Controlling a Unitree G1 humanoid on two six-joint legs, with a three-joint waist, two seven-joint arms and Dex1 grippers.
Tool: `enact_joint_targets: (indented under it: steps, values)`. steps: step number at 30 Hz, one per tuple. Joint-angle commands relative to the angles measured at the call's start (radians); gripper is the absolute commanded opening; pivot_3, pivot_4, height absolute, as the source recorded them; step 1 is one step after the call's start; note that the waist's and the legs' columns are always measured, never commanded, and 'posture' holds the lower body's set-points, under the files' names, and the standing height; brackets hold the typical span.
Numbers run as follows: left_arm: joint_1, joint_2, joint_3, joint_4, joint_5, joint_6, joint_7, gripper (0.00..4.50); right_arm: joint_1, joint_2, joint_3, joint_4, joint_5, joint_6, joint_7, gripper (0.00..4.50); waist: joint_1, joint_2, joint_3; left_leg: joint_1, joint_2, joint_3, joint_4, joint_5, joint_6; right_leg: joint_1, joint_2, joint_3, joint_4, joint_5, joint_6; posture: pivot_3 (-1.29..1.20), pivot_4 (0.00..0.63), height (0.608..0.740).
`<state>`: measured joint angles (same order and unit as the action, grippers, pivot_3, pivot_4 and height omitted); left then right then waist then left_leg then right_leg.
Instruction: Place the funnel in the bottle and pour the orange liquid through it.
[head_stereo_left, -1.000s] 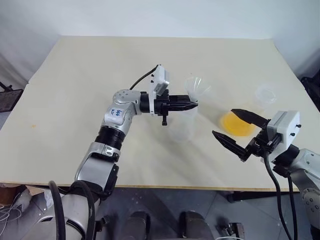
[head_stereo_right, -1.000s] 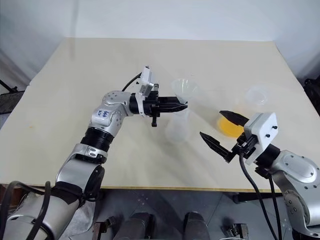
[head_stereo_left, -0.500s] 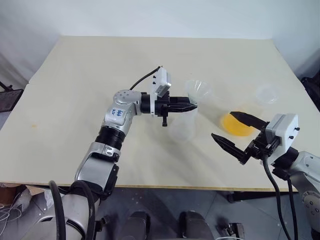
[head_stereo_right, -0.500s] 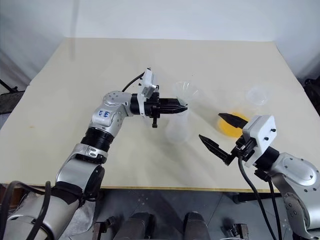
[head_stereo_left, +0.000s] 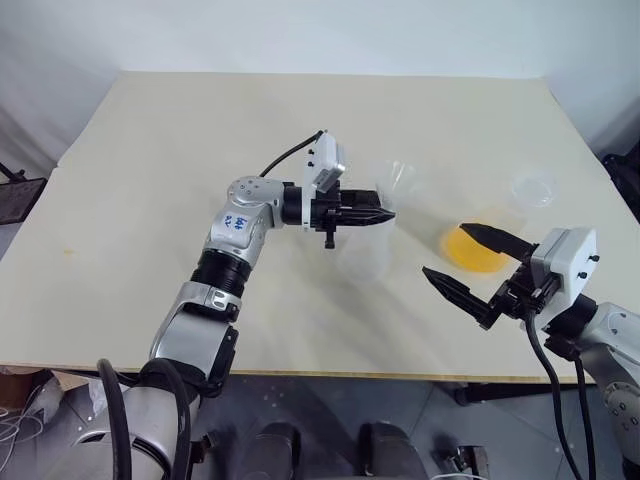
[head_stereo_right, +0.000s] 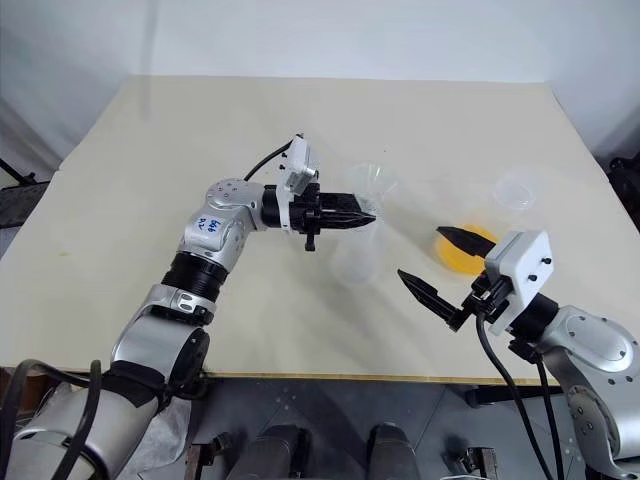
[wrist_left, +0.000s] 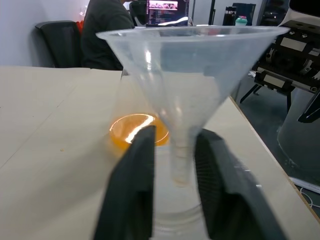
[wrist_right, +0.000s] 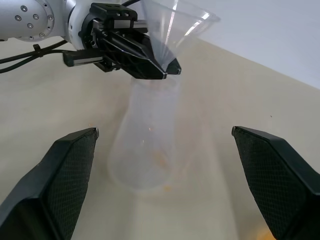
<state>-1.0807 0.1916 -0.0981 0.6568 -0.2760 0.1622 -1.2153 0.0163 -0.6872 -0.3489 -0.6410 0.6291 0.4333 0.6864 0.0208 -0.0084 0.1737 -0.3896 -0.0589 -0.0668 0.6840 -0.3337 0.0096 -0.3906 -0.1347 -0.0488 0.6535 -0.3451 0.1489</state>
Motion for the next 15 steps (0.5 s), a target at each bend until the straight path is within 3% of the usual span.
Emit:
enact_joint_targets:
  steps: [1, 6, 8, 15]
  values:
    - [-0.03, -0.006, 0.007, -0.002, -0.002, -0.006, -0.004, 2.38, 0.0, -0.011, -0.015, -0.029, 0.011, -0.01, 0.002, 4.5, 0.0, 0.0, 0.0, 0.0, 0.0, 0.0, 0.0, 0.0, 0.0, 0.0, 0.0, 0.0, 0.0, 0.0, 0.0, 0.0, 0.15, 0.74]
    - [-0.037, -0.006, 0.011, 0.005, -0.004, -0.008, -0.004, 4.02, -0.002, -0.013, -0.017, -0.026, 0.01, -0.011, 0.003, 4.5, 0.0, 0.0, 0.0, 0.0, 0.0, 0.0, 0.0, 0.0, 0.0, 0.0, 0.0, 0.0, 0.0, 0.0, 0.0, 0.0, 0.15, 0.74]
    - [-0.038, -0.007, 0.013, 0.009, -0.005, -0.01, -0.003, 4.48, -0.003, -0.014, -0.017, -0.025, 0.009, -0.012, 0.002, 4.5, 0.0, 0.0, 0.0, 0.0, 0.0, 0.0, 0.0, 0.0, 0.0, 0.0, 0.0, 0.0, 0.0, 0.0, 0.0, 0.0, 0.15, 0.74]
    - [-0.042, -0.006, 0.018, 0.014, -0.005, -0.01, 0.003, 4.48, -0.003, -0.018, -0.024, -0.024, 0.012, -0.009, 0.004, 4.5, 0.0, 0.0, 0.0, 0.0, 0.0, 0.0, 0.0, 0.0, 0.0, 0.0, 0.0, 0.0, 0.0, 0.0, 0.0, 0.0, 0.15, 0.74]
